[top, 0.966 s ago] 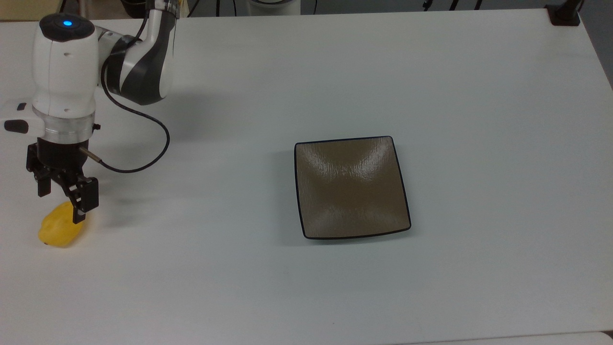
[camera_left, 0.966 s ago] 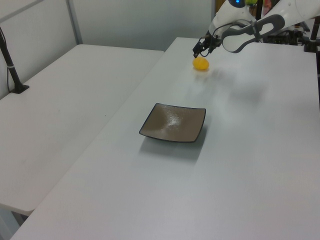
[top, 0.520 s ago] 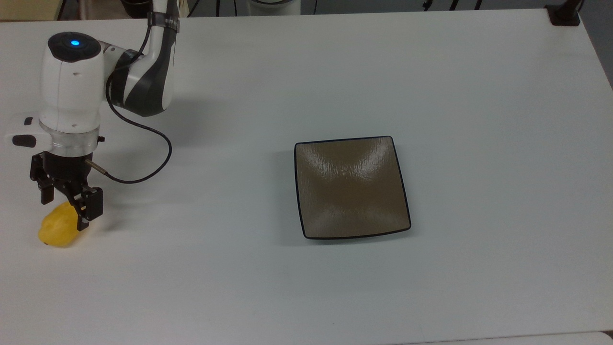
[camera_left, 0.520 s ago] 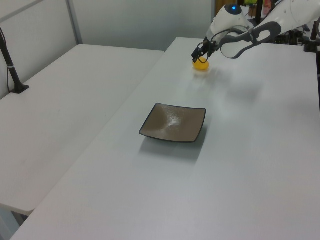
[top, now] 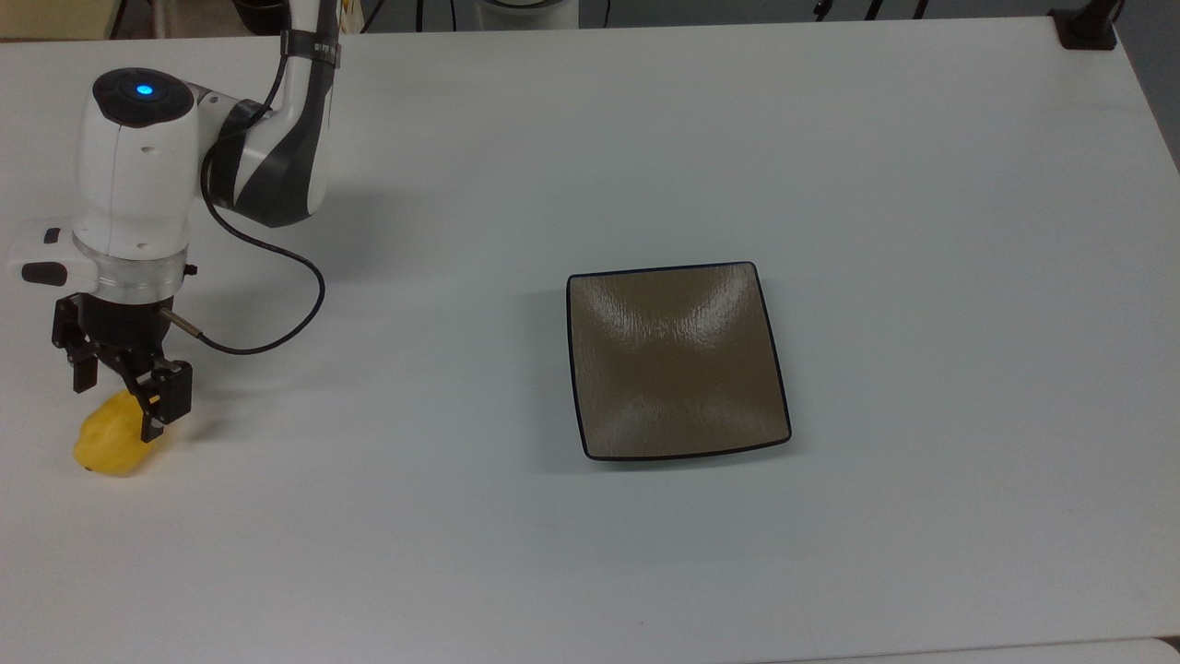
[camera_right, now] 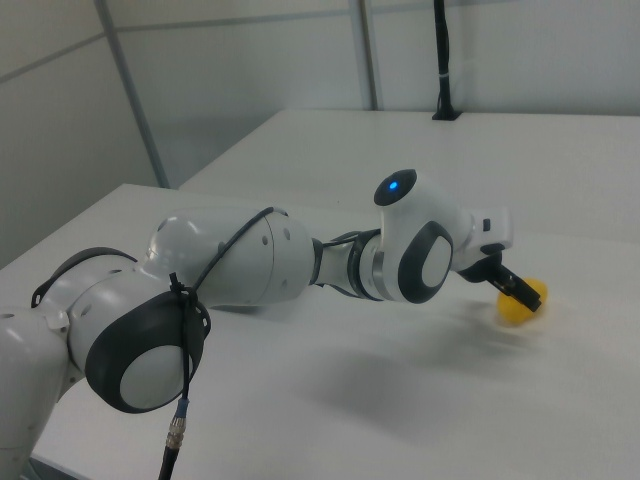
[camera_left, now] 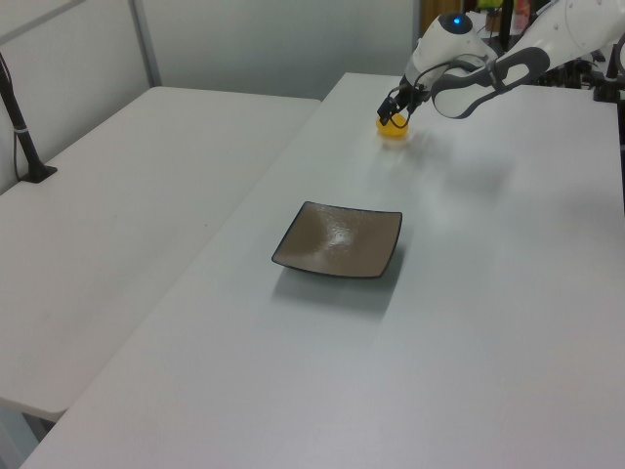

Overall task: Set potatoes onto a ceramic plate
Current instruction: 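Close the gripper around the yellow potato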

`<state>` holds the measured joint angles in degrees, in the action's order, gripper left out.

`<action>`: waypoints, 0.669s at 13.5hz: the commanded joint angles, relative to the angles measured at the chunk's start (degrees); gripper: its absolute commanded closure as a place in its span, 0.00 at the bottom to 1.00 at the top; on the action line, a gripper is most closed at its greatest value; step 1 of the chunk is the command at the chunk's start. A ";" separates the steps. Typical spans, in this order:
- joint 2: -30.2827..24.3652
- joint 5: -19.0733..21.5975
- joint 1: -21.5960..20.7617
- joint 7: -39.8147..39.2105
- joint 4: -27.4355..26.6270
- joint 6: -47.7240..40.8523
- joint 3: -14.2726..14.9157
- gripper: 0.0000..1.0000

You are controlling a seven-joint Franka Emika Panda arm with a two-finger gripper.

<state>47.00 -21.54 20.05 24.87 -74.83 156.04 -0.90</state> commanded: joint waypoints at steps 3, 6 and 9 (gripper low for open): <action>1.43 -2.28 0.07 1.50 1.00 2.17 0.46 0.64; 1.43 -2.28 0.07 1.50 1.00 2.17 0.46 0.78; 0.38 -1.85 0.07 1.50 0.74 2.08 0.46 0.78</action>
<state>47.61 -22.31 20.24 24.90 -74.78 157.01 -0.88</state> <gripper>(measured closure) 0.383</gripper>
